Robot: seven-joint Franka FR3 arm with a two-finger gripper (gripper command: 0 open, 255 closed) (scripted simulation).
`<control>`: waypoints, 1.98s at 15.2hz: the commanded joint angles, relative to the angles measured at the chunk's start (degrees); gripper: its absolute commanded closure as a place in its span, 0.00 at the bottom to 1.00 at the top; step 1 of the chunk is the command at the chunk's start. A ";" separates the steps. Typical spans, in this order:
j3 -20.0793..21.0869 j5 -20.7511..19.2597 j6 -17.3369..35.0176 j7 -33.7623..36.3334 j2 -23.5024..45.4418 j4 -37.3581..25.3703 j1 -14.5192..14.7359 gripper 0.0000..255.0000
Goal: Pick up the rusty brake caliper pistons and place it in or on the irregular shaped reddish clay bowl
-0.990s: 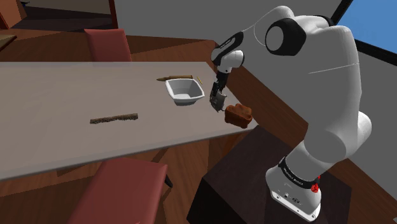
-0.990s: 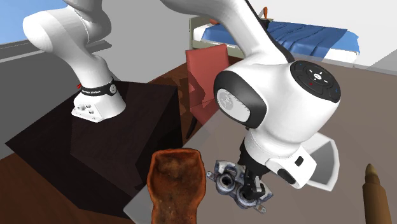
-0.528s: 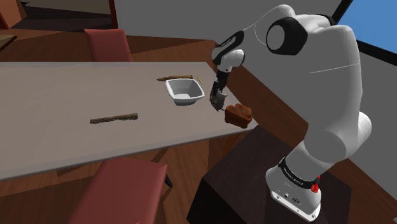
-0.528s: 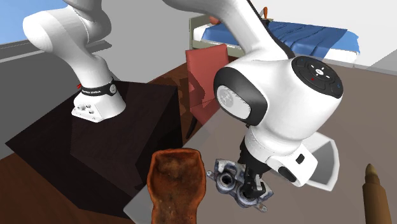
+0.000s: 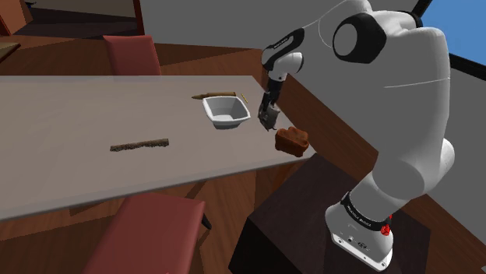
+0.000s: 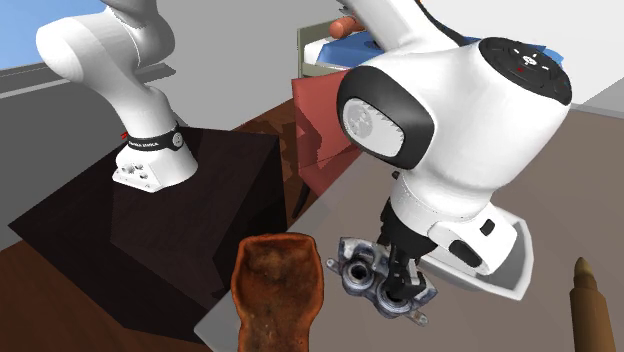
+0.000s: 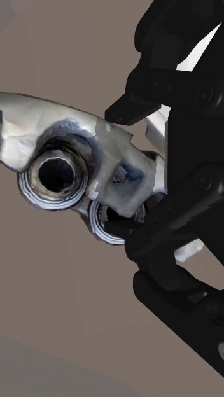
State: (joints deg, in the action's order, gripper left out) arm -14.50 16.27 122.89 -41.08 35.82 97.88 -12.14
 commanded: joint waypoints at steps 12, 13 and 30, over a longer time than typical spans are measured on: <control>-1.23 -2.07 -7.07 1.73 -6.03 -1.31 0.78 1.00; -1.30 -2.21 -7.65 1.85 -6.43 -1.51 0.82 1.00; -4.70 -7.40 -10.04 0.12 -23.92 13.16 0.82 1.00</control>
State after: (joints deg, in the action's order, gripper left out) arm -18.83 9.50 112.25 -40.64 13.96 108.51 -11.29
